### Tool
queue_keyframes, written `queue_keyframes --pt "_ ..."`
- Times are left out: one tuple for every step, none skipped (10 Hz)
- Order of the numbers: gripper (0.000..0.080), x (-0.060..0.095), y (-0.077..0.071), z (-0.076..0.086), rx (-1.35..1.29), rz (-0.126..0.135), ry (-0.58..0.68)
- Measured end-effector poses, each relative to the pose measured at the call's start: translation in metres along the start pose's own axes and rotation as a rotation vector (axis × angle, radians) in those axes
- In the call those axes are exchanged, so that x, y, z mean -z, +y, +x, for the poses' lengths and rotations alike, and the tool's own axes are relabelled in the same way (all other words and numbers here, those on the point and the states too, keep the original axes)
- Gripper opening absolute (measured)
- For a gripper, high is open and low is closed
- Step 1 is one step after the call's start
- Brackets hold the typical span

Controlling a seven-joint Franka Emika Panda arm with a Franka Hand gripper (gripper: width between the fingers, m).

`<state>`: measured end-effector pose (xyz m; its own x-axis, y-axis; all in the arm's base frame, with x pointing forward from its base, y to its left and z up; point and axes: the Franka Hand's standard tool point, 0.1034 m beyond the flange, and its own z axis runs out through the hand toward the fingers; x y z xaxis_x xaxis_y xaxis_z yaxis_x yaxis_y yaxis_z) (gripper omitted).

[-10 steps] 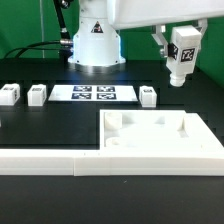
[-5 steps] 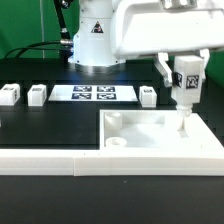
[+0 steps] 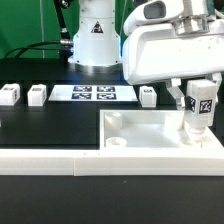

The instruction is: Assemble square table

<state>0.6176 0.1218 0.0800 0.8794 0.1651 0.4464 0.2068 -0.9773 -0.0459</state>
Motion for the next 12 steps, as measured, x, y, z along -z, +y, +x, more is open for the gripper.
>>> queue_keyframes --pt "0.0287 0.000 0.002 0.000 0.003 -0.002 0.000" --pt "0.0287 0.000 0.008 -0.001 0.007 -0.007 -0.001" --pt "0.0287 -0.001 0.011 -0.002 0.004 -0.009 -0.003" --pt "0.0287 -0.002 0.011 -0.001 0.003 -0.010 0.005" --pt "0.0287 -0.007 0.008 -0.004 0.005 -0.008 0.005" --pt "0.0287 -0.011 0.006 -0.009 0.005 -0.006 -0.005" --pt "0.0287 -0.013 0.006 -0.010 0.006 -0.008 -0.001" --pt "0.0287 -0.014 0.007 -0.009 0.006 -0.011 0.011" --pt "0.0287 -0.014 0.007 -0.008 0.007 -0.015 0.031" --pt "0.0287 -0.015 0.007 -0.007 0.007 -0.021 0.053" --pt "0.0287 -0.014 0.007 -0.007 0.008 -0.024 0.061" --pt "0.0367 -0.014 0.008 -0.007 0.008 -0.024 0.060"
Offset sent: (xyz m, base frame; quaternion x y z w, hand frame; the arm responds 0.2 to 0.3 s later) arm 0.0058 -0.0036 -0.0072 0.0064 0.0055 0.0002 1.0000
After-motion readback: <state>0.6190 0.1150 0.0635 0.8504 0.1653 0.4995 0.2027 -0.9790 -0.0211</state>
